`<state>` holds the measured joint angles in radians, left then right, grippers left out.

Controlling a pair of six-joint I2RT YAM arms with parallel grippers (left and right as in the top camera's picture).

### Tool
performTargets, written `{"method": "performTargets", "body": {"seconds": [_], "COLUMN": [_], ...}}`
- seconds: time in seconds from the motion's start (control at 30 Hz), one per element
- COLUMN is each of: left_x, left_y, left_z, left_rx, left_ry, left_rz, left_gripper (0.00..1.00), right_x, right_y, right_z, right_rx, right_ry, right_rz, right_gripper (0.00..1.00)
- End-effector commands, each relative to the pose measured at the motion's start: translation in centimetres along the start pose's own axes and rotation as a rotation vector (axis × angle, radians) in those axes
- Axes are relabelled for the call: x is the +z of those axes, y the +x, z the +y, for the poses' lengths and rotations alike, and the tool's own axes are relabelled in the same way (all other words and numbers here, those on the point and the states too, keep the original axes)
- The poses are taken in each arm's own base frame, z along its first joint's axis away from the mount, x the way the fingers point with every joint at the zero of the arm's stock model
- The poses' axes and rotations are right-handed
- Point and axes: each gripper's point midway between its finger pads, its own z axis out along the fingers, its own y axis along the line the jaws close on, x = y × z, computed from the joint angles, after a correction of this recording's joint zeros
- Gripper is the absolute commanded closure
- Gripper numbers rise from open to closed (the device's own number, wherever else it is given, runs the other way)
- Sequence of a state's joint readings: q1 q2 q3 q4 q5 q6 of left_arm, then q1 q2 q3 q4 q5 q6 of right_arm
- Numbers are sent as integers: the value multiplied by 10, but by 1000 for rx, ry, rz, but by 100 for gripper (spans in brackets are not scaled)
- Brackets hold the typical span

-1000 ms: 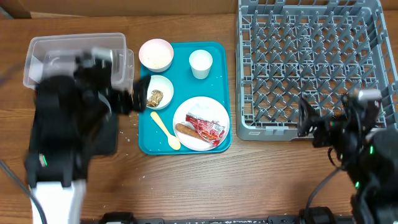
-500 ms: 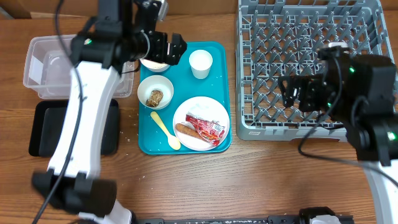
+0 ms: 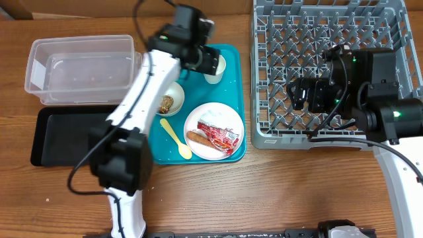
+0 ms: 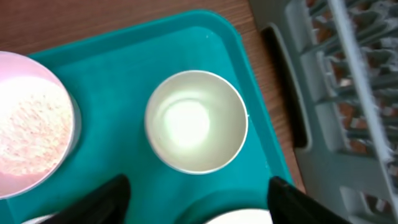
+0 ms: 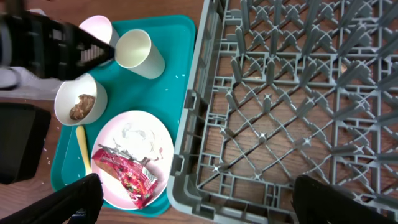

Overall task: Sort waste into correct bins and load items into the dishwasher
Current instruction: 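Reach the left gripper to the white cup on the teal tray, then grasp the white cup with the left gripper and lift it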

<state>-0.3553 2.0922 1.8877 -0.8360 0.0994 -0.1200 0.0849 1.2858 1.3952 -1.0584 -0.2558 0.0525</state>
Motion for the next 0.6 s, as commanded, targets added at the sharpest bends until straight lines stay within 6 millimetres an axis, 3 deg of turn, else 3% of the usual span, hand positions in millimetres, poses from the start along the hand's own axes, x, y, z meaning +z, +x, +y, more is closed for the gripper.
{"method": "performTargets", "body": {"seconds": [0.0, 0.27, 0.4, 0.57], "left_x": [16, 35, 57, 81], "left_y": [-1, -1, 7, 22], "left_z": [26, 29, 24, 18], "left_rx": [-146, -217, -229, -260], "left_ry": [-198, -190, -155, -109], "left_rz": [-20, -27, 5, 60], "left_gripper": [34, 32, 33, 58], "right_x": [-8, -7, -6, -6], "right_y": [-7, -5, -5, -5], "right_z": [3, 3, 3, 2], "right_rx": [3, 4, 3, 3], "right_ry": [-8, -7, -7, -7], "right_rz": [-22, -15, -13, -12], "right_gripper": [0, 0, 0, 0]}}
